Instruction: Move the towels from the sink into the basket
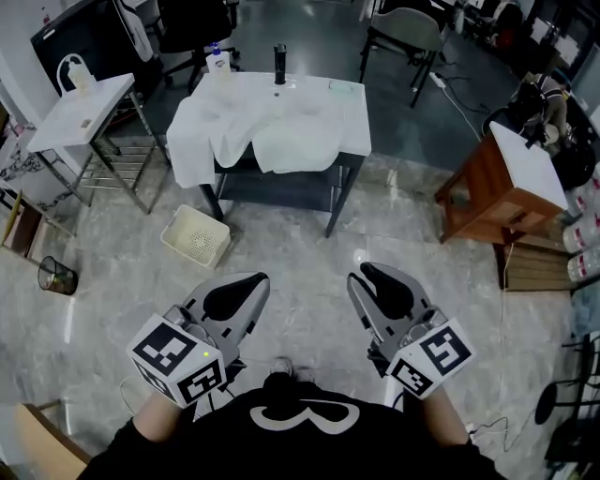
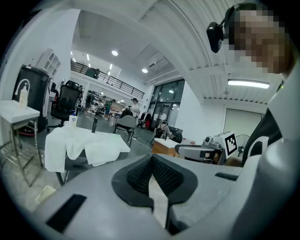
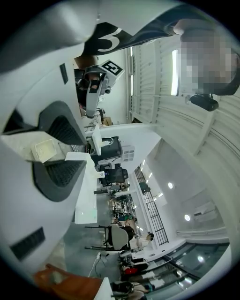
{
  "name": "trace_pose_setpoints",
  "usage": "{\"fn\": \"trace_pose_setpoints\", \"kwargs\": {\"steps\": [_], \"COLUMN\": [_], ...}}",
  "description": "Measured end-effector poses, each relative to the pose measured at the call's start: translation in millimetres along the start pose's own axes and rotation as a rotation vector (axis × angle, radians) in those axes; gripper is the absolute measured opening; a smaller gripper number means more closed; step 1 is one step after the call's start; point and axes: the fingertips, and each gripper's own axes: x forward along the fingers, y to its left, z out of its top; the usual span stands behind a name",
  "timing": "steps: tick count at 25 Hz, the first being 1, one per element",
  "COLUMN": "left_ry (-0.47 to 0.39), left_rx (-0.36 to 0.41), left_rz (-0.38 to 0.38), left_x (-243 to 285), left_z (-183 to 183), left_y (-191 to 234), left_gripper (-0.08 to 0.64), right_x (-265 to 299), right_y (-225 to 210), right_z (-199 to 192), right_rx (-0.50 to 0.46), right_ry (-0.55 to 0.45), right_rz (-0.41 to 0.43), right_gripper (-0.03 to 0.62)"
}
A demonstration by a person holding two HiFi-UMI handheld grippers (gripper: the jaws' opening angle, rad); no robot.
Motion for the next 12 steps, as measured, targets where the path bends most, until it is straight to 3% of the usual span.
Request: {"fn": "trace_pose_setpoints", "kwargs": {"steps": [1, 7, 12], "left_ry": [0.005, 0.013, 0.002], "left_rx": [0.002, 0.003, 0.008], "left_rz": [-0.002, -0.025, -0.031], "left_x": [-1.3, -11.8, -12.1], "left_z": [-1.7, -2.4, -2.3], "left_y": [3.3, 27.1, 43.4], "left_gripper": [0.006, 0.006, 0.006], "right_x": [4.4, 31.0, 43.4], "right_y": [2.7, 18.1, 19.0], "right_z": [-1.5, -7.8, -12.0], "right_rx": [-0.005, -0.057, -0.07], "right_ry": [0.013, 0.078, 0.096], "right_rz": [0.002, -0.002, -0.01], "right_gripper": [0.095, 0.184, 0.216]}}
